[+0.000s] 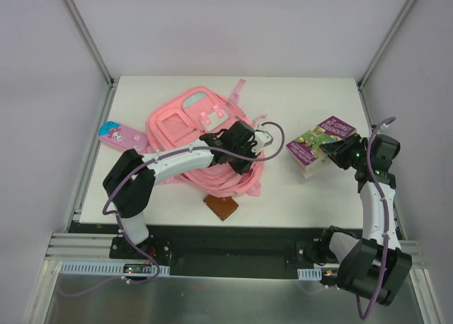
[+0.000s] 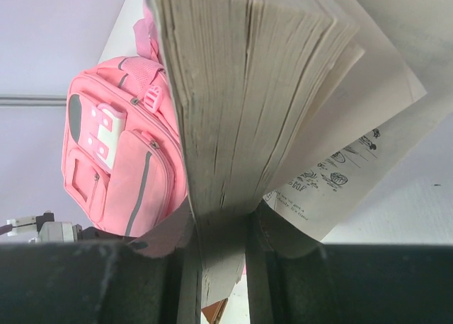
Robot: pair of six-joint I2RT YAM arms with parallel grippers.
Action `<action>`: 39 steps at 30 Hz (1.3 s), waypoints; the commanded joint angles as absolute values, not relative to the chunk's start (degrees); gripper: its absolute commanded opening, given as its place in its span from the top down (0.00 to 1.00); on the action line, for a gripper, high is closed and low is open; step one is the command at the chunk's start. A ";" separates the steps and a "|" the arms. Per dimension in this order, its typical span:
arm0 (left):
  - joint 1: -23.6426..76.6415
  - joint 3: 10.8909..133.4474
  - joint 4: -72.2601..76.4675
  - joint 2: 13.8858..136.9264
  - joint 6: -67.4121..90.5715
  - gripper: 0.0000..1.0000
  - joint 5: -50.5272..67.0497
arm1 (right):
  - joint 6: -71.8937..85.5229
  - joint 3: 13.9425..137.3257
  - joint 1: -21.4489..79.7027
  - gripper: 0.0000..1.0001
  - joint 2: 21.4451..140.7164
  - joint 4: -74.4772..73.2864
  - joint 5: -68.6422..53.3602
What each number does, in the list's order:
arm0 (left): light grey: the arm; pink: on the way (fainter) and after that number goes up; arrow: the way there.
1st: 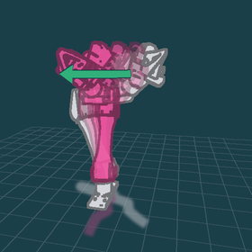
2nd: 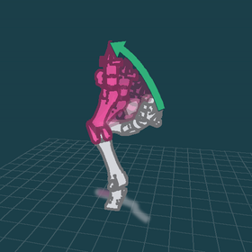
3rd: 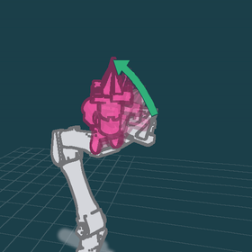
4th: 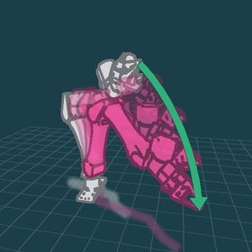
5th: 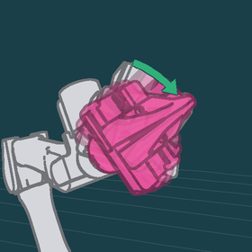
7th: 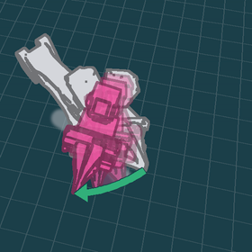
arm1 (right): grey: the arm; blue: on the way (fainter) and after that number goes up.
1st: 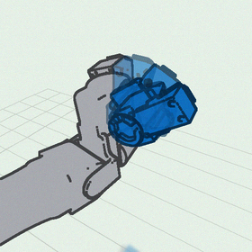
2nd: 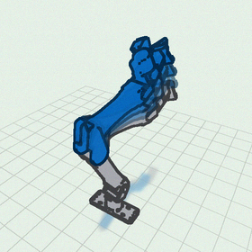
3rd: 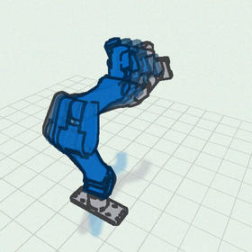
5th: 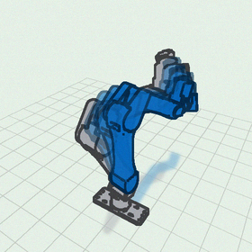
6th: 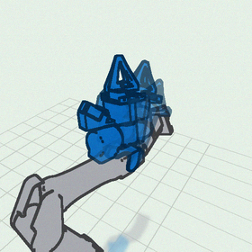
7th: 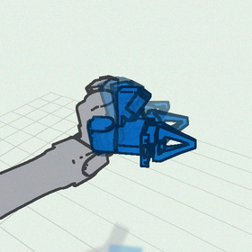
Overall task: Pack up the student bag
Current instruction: Place the book in the student bag.
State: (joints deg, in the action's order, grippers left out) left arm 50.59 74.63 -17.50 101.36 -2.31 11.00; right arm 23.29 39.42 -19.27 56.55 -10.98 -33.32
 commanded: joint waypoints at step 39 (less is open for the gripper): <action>45.00 82.53 -21.97 69.35 -4.13 1.00 -14.32 | 24.34 49.49 8.58 0.99 56.51 -11.79 -54.15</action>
